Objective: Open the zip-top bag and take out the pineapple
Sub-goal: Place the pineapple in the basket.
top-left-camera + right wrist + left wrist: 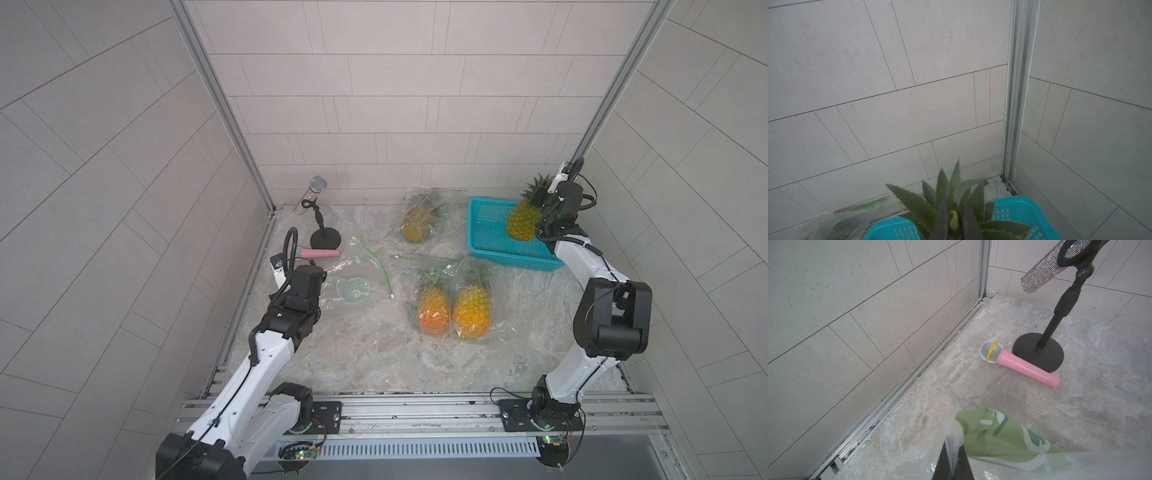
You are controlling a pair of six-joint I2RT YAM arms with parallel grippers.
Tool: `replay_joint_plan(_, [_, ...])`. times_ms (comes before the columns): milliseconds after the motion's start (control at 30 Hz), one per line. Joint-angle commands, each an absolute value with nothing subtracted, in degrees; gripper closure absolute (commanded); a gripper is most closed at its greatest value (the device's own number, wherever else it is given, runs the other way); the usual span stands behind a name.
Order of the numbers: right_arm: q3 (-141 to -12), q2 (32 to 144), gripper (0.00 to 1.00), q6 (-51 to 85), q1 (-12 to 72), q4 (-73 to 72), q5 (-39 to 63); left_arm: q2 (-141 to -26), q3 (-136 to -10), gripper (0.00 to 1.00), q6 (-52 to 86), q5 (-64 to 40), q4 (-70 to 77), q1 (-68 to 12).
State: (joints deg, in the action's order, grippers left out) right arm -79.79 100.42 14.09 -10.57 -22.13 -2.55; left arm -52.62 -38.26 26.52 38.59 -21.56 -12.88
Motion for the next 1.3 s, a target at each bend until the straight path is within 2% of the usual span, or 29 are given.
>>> replay_joint_plan(0, [-85.22, 100.17, 1.00, 10.12, -10.94, -31.27, -6.40, -52.01, -37.79, 1.00, 26.72, 39.02, -20.62, -12.57])
replay_joint_plan(367, [-91.43, 109.19, 1.00, 7.17, -13.40, -28.05, -8.42, -51.17, -37.22, 1.00, 25.77, 39.59, -19.86, -12.56])
replay_joint_plan(900, [-85.82, 111.33, 1.00, 7.15, -14.06, -31.34, -12.82, -50.36, -37.11, 1.00, 25.84, 42.33, -20.87, -12.57])
replay_joint_plan(967, [-84.27, 110.59, 0.89, 7.21, -14.06, -31.72, -13.25, -50.45, -37.07, 1.00, 25.84, 43.09, -20.66, -12.49])
replay_joint_plan(1033, [-82.47, 109.14, 0.72, 7.44, -14.06, -31.82, -13.32, -50.67, -37.06, 1.00, 25.84, 44.47, -20.65, -12.48])
replay_joint_plan(1267, [-75.35, 101.24, 0.49, 10.68, -13.90, -30.30, -11.22, -52.40, -36.91, 1.00, 26.34, 48.73, -21.40, -11.82])
